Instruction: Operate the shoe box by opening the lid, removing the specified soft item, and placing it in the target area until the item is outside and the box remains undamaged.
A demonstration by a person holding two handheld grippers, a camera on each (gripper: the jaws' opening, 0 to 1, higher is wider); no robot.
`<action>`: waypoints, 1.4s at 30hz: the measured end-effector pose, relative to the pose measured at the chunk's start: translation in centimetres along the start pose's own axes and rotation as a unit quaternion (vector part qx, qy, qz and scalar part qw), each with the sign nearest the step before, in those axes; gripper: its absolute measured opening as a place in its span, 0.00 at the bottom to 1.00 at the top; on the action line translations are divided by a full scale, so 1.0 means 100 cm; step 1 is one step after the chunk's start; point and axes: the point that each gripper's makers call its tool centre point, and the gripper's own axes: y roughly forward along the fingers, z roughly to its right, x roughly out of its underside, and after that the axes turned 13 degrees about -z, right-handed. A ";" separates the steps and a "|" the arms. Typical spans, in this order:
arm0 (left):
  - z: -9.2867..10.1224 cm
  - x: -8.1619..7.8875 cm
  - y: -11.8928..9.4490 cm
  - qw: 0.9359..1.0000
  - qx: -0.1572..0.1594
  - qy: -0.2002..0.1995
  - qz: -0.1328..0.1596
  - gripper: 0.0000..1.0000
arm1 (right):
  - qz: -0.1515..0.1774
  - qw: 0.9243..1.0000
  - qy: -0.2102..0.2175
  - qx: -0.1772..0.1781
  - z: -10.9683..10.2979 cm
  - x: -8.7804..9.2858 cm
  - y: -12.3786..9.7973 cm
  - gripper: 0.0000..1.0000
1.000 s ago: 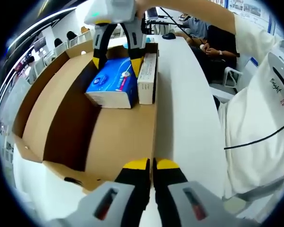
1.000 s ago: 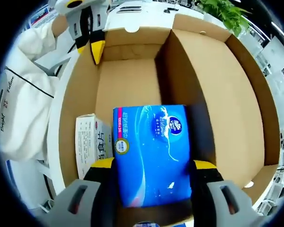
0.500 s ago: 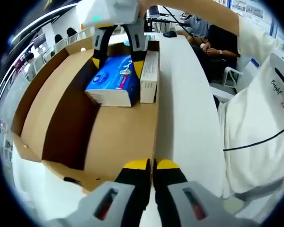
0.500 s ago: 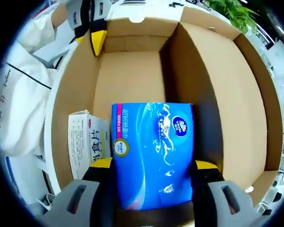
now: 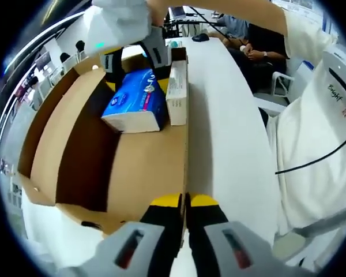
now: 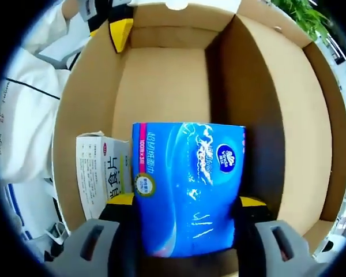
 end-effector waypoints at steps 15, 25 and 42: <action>0.001 0.001 0.002 1.000 -0.007 0.004 -0.006 0.02 | 0.003 1.000 0.002 0.000 -0.002 0.000 0.003 0.66; -0.001 0.000 0.003 1.000 0.017 -0.011 -0.008 0.01 | 0.090 0.996 0.015 -0.005 0.008 -0.020 -0.011 0.60; -0.001 -0.001 0.002 0.999 0.022 -0.026 -0.003 0.01 | 0.106 0.994 0.005 0.011 0.013 -0.035 -0.036 0.60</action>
